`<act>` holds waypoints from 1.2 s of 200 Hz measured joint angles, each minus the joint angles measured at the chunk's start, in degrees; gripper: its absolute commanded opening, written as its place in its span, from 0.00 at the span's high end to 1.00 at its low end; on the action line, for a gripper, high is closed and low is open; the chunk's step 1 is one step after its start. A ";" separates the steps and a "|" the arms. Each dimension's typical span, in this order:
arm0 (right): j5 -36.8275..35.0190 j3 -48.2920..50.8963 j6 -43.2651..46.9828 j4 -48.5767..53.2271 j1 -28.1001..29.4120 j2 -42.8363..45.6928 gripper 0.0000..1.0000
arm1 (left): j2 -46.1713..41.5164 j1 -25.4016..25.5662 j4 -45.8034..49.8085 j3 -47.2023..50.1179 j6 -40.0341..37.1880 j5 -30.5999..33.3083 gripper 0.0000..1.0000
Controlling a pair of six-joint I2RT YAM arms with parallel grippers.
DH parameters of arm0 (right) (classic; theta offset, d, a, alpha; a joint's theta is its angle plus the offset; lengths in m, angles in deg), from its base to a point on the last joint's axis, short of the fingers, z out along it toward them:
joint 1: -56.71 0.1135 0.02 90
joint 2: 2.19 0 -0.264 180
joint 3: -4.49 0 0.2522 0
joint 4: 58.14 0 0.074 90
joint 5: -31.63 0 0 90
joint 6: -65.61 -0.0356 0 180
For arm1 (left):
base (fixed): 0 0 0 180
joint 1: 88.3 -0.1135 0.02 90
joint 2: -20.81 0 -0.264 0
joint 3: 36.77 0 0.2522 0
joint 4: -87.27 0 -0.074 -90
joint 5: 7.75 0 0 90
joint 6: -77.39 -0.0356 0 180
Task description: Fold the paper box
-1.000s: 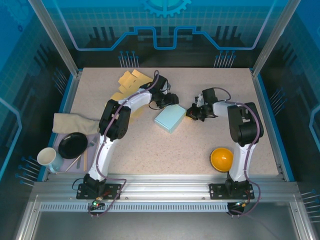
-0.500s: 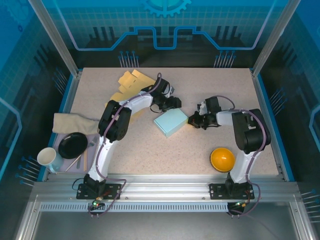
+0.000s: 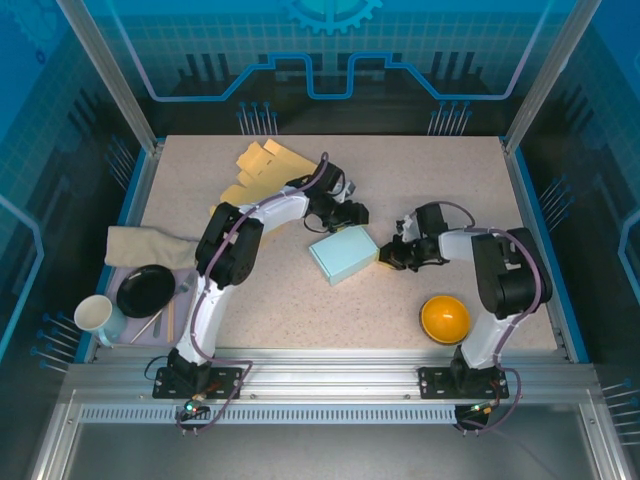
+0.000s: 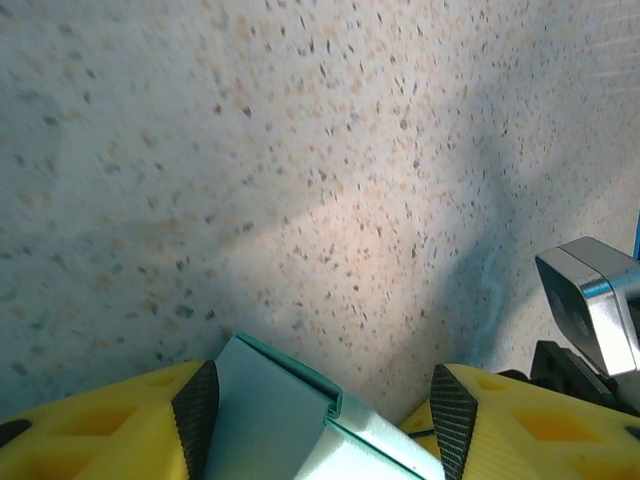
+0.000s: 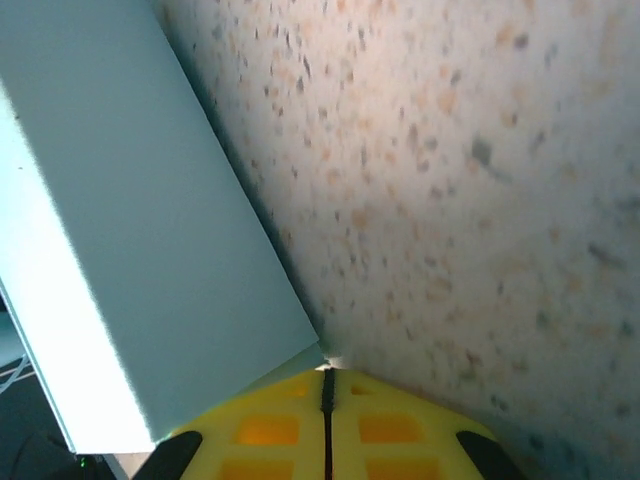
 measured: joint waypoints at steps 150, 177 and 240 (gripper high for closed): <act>-8.48 0.02 14.56 12.63 -1.64 16.61 0.59 | -12.68 -3.30 6.29 9.29 1.81 8.66 0.31; -11.45 -2.40 18.73 12.48 0.46 20.28 0.49 | -28.20 -2.78 4.96 22.60 6.45 14.16 0.31; -15.15 -18.47 30.21 12.50 6.78 9.29 0.46 | -40.41 8.39 -6.93 45.13 20.02 17.94 0.29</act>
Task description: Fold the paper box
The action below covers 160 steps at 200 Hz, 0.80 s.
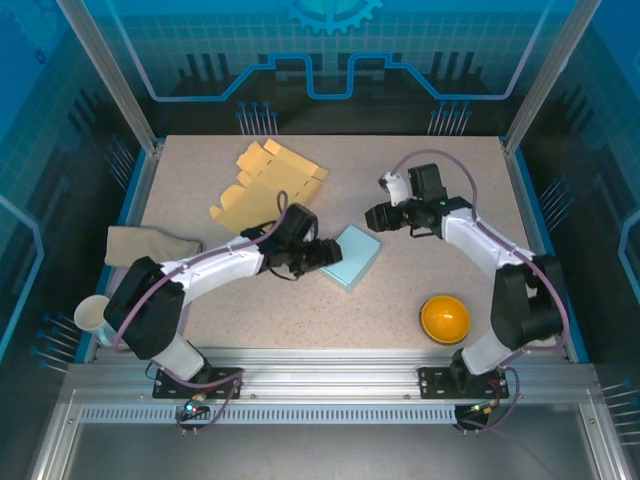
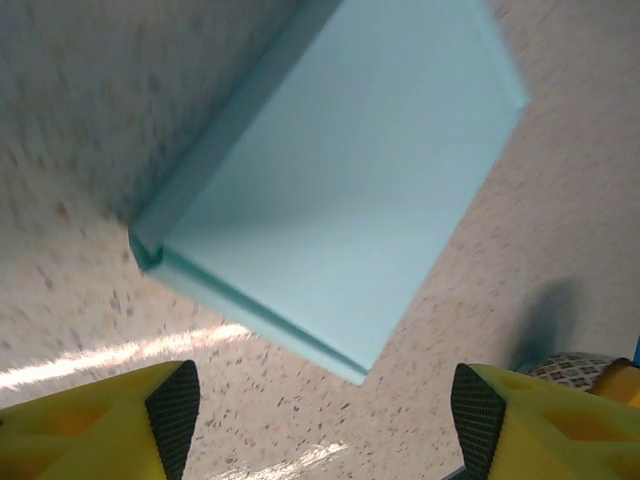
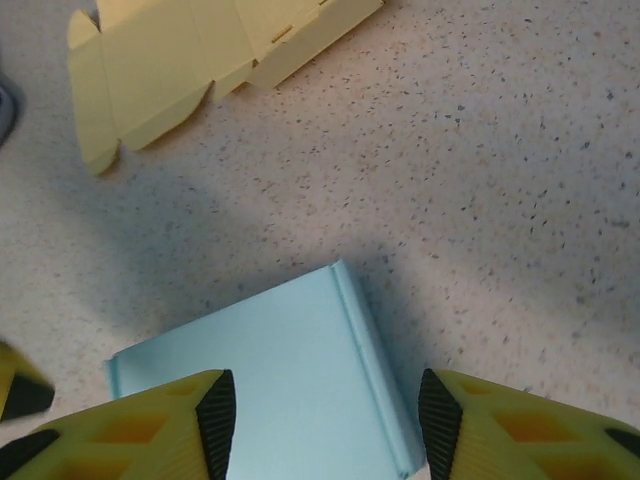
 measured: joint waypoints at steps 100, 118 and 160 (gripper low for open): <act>-4.70 -4.28 3.56 6.29 2.97 -12.46 0.48 | 9.66 0.81 -16.22 3.21 9.01 0.90 0.39; -5.99 -4.24 2.54 6.78 2.89 -12.46 0.48 | 10.40 0.81 -16.41 2.40 8.96 0.92 0.40; -10.32 -3.41 -0.72 7.54 -0.17 -12.24 0.51 | 16.09 0.81 -15.02 -5.31 7.85 1.03 0.43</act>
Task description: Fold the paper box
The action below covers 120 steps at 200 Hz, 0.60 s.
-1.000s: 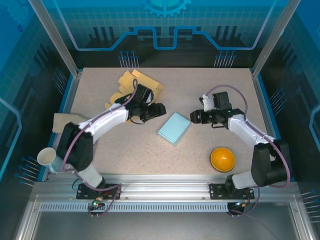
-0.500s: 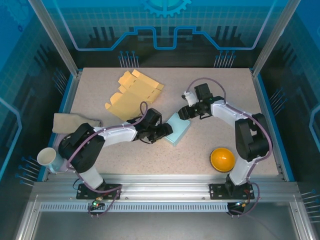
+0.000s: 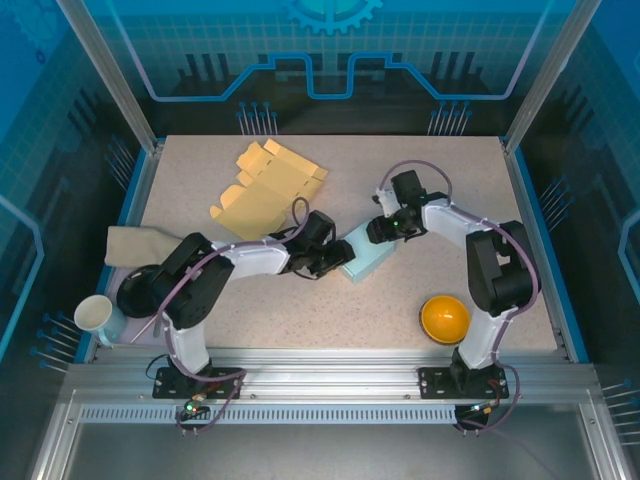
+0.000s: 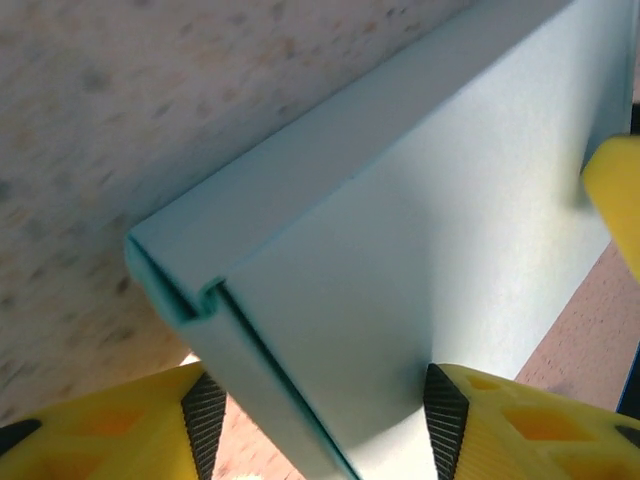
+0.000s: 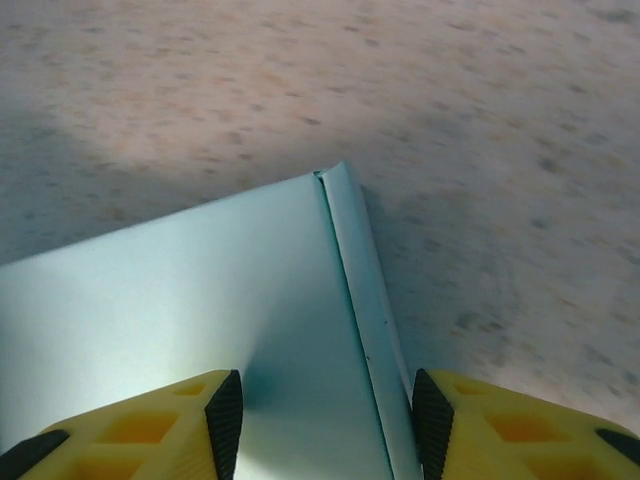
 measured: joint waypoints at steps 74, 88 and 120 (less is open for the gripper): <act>-2.82 -0.02 -8.04 0.09 -10.58 0.31 0.53 | 17.97 -0.94 7.06 -26.88 -5.46 -0.55 0.46; -3.08 -0.15 -9.29 -0.07 -12.31 0.17 0.54 | 21.84 -1.18 8.85 -33.00 -6.54 -0.90 0.46; -3.19 -3.19 -11.76 -0.31 -16.06 -2.25 0.54 | 30.12 -1.49 12.35 -46.53 -8.90 -1.68 0.46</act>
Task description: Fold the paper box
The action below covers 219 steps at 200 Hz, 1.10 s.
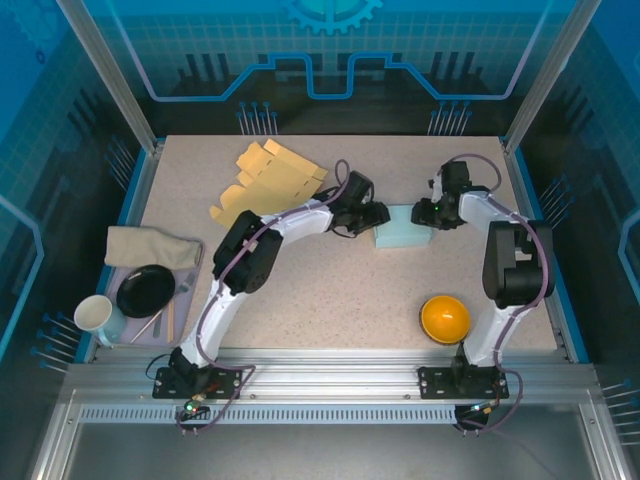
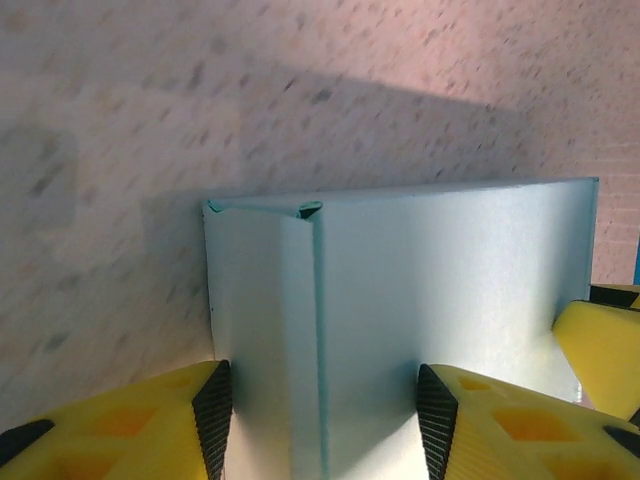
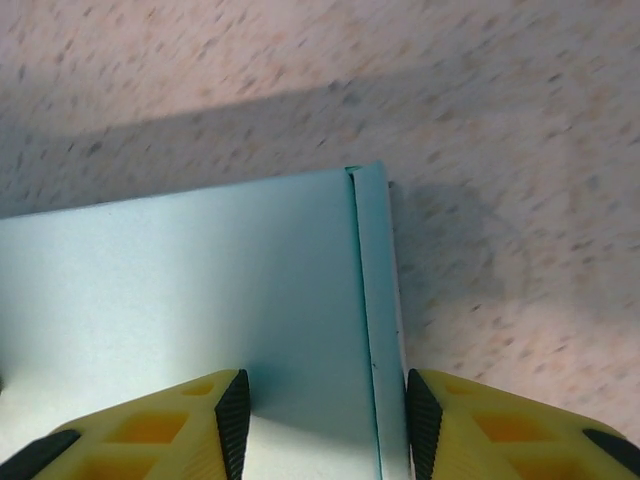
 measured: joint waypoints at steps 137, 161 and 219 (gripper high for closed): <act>-0.07 -10.80 -2.05 0.48 -3.41 -6.49 0.49 | 17.46 -3.76 10.03 -30.58 -4.96 -2.91 0.37; -0.57 -11.89 -0.87 2.01 -3.41 -2.23 0.48 | 14.93 -4.48 13.38 -29.55 -7.52 -2.64 0.34; -1.99 -7.37 2.23 3.26 -0.55 17.18 0.47 | -9.62 -8.46 16.20 -8.70 -14.01 1.09 0.31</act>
